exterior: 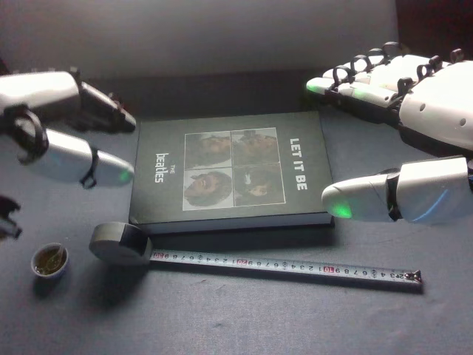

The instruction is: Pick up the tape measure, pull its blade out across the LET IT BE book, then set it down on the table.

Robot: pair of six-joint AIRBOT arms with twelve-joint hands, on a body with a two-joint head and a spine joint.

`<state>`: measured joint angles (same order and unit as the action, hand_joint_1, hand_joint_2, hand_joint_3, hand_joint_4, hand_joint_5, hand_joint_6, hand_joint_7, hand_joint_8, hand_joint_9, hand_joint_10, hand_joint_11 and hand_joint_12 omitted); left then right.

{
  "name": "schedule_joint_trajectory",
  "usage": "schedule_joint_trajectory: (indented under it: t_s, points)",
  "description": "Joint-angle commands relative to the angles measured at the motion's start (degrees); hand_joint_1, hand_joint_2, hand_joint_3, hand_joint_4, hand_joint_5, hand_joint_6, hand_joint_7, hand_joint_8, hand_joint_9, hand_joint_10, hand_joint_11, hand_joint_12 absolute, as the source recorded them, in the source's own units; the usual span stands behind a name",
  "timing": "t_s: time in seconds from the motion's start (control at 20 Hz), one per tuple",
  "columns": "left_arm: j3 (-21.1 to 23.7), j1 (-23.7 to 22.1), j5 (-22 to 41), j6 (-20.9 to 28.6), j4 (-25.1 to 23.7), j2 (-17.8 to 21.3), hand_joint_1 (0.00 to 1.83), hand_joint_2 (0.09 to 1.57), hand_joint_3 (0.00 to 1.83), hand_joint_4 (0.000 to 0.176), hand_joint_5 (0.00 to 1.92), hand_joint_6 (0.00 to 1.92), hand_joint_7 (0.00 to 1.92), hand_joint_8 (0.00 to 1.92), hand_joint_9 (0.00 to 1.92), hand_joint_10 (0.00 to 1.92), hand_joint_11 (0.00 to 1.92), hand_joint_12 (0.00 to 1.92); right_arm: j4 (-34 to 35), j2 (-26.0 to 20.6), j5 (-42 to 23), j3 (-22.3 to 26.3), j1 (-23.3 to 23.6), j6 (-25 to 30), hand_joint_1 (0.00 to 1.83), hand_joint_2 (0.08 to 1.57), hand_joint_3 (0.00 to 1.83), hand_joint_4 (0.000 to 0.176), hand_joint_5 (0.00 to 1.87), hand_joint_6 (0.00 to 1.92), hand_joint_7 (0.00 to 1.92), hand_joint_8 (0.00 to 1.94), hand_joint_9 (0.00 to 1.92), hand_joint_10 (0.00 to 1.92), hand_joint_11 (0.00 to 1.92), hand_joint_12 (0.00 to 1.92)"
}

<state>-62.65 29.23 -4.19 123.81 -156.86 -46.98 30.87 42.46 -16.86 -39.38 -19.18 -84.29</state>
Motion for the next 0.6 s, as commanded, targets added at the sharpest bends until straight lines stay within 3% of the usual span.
schedule_joint_trajectory:
  t_s: [0.0,0.1,0.15,0.2,0.3,0.35,0.4,0.45,0.5,0.55]
  points:
    - [-0.25,-2.07,-3.69,-1.24,-0.04,-0.36,0.7,0.99,0.0,0.0,0.56,0.0,0.58,0.0,0.55,0.0,0.35,0.54,-0.68,-0.2,-5.98,0.2,0.46,0.04,0.0,1.05,0.0,0.0,0.0,0.0,0.0,0.0,0.0,0.0,0.0,0.21]
    - [-0.97,-8.06,1.35,-5.44,-0.05,-1.26,0.7,0.98,0.0,0.0,0.58,0.01,0.6,0.01,0.56,0.0,0.36,0.54,-0.68,-0.18,-5.99,0.21,0.44,0.03,0.01,1.06,0.0,0.0,0.01,0.0,0.06,0.01,0.02,0.0,0.0,0.4]
    - [-0.71,-9.46,2.23,-6.11,-0.05,-1.49,0.71,0.98,0.0,0.0,0.62,0.01,0.64,0.01,0.58,0.0,0.38,0.56,-0.68,-0.15,-5.99,0.21,0.42,0.03,0.02,1.06,0.0,0.0,0.07,0.01,0.16,0.01,0.1,0.01,0.0,0.61]
    - [0.05,-10.6,2.26,-6.06,-0.05,-1.82,0.71,0.98,0.0,0.0,0.66,0.01,0.7,0.02,0.61,0.02,0.44,0.59,-0.68,-0.09,-5.95,0.21,0.4,0.03,0.07,1.07,0.0,0.0,0.25,0.02,0.4,0.02,0.33,0.04,0.01,1.06]
    - [2.1,-11.36,2.27,-5.86,-0.05,-2.38,0.68,0.98,0.0,0.0,0.77,0.03,0.74,0.01,0.68,0.02,0.49,0.6,-0.68,-0.04,-5.85,0.2,0.36,0.03,0.16,1.1,0.0,0.0,0.55,0.03,0.68,0.08,0.61,0.25,0.27,1.28]
    - [2.59,-11.41,2.27,-5.6,-0.05,-2.38,0.68,0.98,0.0,0.0,0.77,0.03,0.74,0.01,0.68,0.02,0.49,0.6,-0.68,-0.03,-5.86,0.2,0.36,0.03,0.16,1.1,0.0,0.0,0.55,0.03,0.68,0.08,0.61,0.25,0.27,1.28]
    - [3.52,-11.75,2.28,-5.49,-0.06,-2.36,0.67,0.97,0.0,0.0,0.89,0.01,0.79,0.01,0.74,0.02,0.5,0.73,-0.67,-0.03,-5.9,0.2,0.36,0.03,0.27,1.15,0.01,0.0,0.64,0.56,0.68,0.74,0.54,1.2,0.55,1.55]
    - [4.58,-12.33,2.28,-5.68,-0.08,-2.4,0.66,0.96,0.0,0.0,0.95,0.02,0.82,0.01,0.79,0.03,0.51,0.83,-0.67,-0.02,-5.99,0.2,0.37,0.03,0.35,1.16,0.0,0.0,0.58,1.12,0.66,1.21,0.67,1.63,0.76,1.77]
    - [5.44,-12.99,2.29,-5.95,-0.5,-2.48,0.67,0.97,0.0,0.0,1.01,0.05,0.88,0.04,0.9,0.09,0.58,0.89,-0.66,0.13,-6.44,0.18,0.15,0.03,0.47,1.14,0.0,0.0,0.63,1.65,0.73,1.76,0.97,1.86,1.16,1.89]
    - [6.0,-13.72,2.34,-5.94,-0.51,-2.72,0.68,0.97,0.0,0.0,1.01,0.18,0.89,0.24,0.82,0.64,0.66,1.04,-0.66,0.26,-6.77,0.19,0.01,-0.03,0.55,1.13,0.0,0.0,0.7,1.87,0.86,1.9,1.18,1.91,1.42,1.91]
